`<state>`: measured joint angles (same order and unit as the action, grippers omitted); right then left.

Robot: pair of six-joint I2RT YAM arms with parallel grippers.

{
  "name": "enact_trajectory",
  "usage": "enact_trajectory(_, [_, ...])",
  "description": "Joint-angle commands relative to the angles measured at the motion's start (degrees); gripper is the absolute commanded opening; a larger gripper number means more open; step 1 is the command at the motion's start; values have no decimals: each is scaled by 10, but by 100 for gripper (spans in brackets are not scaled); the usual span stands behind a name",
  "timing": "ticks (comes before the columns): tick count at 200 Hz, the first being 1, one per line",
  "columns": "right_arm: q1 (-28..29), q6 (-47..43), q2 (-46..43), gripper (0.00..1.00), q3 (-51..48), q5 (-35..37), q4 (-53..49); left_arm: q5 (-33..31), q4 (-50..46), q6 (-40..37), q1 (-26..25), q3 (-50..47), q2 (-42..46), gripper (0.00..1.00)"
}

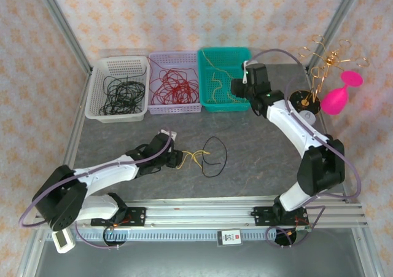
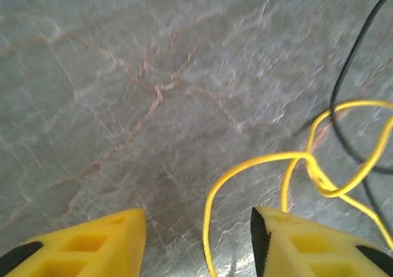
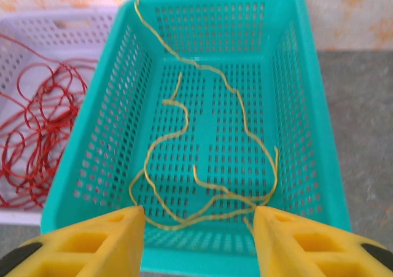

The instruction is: Untangle the cables

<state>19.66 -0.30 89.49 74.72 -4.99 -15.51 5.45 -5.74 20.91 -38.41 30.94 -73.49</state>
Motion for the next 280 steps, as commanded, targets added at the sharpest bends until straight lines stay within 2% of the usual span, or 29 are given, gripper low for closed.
enact_trajectory(1, [-2,20,-33,49,-21,-13,20,15,-26,-19,-2,29,-45,51])
enact_trajectory(16, [-2,21,-43,48,-34,-22,22,10,-30,-24,-1,42,-70,48])
enact_trajectory(52, [-1,26,-57,47,-48,-42,29,-4,-35,-34,-2,71,-124,51])
enact_trajectory(96, [4,26,-86,46,-70,-76,44,-15,-13,-43,-3,91,-155,42])
enact_trajectory(121, [5,24,-110,45,-87,-98,52,-14,8,-48,-3,87,-150,26])
enact_trajectory(140, [4,28,-133,45,-102,-109,58,-18,26,-45,-5,78,-143,8])
enact_trajectory(150, [5,28,-146,44,-111,-122,65,-29,33,-46,-11,74,-132,0])
enact_trajectory(184, [29,7,-179,41,-160,-173,96,-93,67,-60,-46,42,-33,0])
enact_trajectory(204, [56,7,-179,43,-210,-249,128,-138,89,-79,-67,16,54,0])
enact_trajectory(229, [91,98,-176,47,-273,-309,204,-169,89,-107,-78,-4,153,0])
enact_trajectory(244, [107,199,-171,50,-296,-318,243,-169,82,-125,-80,-8,196,0])
enact_trajectory(259, [113,300,-158,53,-303,-358,255,-175,73,-143,-80,-6,221,0])
enact_trajectory(280, [132,333,-164,53,-312,-394,262,-198,56,-163,-79,6,221,0])
